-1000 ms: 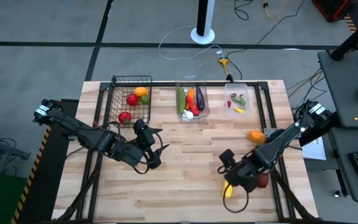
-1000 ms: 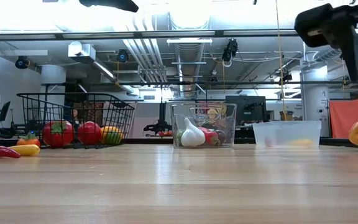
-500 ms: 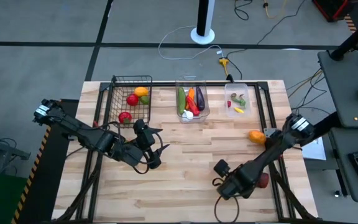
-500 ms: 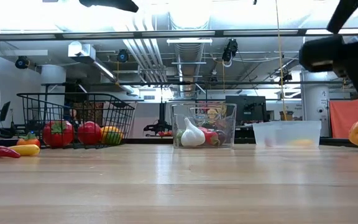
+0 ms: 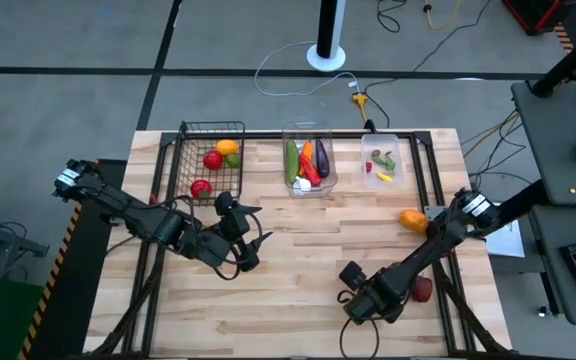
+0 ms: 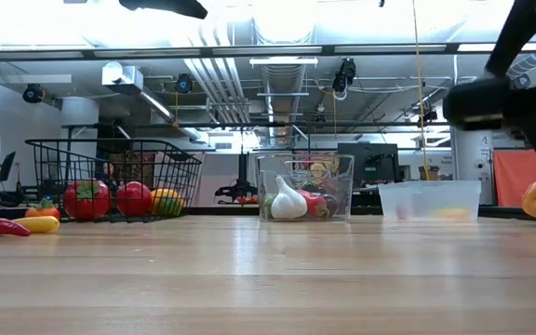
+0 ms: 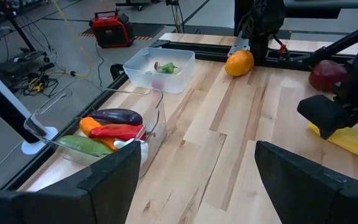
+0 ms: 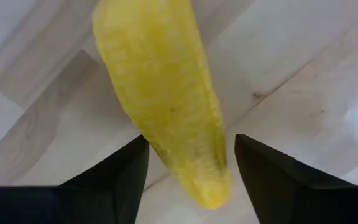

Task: Sort produce into baskets
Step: Put the yellow corn into the left transparent bin

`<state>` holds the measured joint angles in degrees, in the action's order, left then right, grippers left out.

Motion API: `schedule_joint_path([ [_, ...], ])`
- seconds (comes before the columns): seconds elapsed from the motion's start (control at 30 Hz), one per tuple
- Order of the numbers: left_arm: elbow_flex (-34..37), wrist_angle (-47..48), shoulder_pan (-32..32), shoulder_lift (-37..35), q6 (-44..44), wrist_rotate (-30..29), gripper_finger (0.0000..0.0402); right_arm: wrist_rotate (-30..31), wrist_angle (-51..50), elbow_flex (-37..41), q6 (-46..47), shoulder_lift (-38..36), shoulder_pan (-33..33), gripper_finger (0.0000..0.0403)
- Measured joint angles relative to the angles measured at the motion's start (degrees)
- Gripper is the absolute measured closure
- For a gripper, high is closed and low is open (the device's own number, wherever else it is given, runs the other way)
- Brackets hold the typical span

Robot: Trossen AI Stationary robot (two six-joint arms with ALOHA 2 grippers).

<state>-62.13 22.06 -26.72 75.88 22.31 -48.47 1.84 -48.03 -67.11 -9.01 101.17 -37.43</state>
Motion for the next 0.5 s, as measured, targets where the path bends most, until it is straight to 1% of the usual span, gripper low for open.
schedule_joint_path([
  [0.2, 0.00, 0.02, 0.00, 0.00, -0.38, -0.02, 0.0105, -2.18, 0.45, 0.10, 0.39, 2.11, 1.27, 0.0230],
  [0.33, 0.00, 0.11, 0.00, 0.00, -0.60, -0.01, 0.0105, -2.53, 0.35, 0.11, 0.09, 1.78, 2.29, 0.0275],
  [0.4, 0.00, 0.20, 0.00, 0.00, -0.60, -0.02, 0.0105, -2.49, 0.06, -0.05, -0.02, 0.96, 3.16, 0.0288],
  [0.5, 0.00, 0.35, 0.00, 0.00, -0.60, -0.02, 0.0105, -1.95, -0.87, -1.47, 0.93, -1.43, 4.90, 0.0289],
])
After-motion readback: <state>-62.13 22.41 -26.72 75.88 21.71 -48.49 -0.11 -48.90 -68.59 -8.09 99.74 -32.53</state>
